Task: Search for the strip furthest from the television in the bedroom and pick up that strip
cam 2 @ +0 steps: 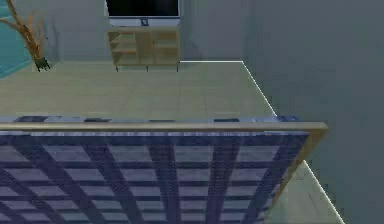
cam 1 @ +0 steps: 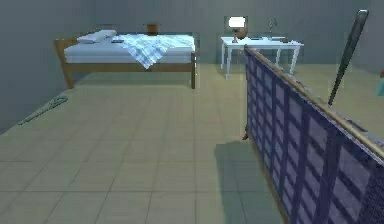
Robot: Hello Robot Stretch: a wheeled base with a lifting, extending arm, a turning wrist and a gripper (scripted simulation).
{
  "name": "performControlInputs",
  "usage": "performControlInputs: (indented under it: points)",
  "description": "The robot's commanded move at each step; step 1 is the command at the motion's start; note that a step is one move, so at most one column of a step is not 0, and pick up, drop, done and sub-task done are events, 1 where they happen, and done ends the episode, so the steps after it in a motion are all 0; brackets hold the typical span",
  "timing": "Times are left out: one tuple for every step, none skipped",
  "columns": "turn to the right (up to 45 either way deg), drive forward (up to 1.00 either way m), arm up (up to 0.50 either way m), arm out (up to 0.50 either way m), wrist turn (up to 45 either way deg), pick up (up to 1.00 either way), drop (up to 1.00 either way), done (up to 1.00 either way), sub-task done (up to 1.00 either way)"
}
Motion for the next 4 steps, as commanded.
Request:
performControlInputs:
  points:
    - [-45.0, 0.00, 0.00, 0.00, 0.0, 0.00, 0.00, 0.00, 0.00]
    - [-45.0, 0.00, 0.00, 0.00, 0.0, 0.00, 0.00, 0.00, 0.00]
    - [0.0, 0.05, 0.00, 0.00, 0.0, 0.00, 0.00, 0.00, 0.00]
    - [45.0, 0.00, 0.00, 0.00, 0.0, 0.00, 0.00, 0.00, 0.00]
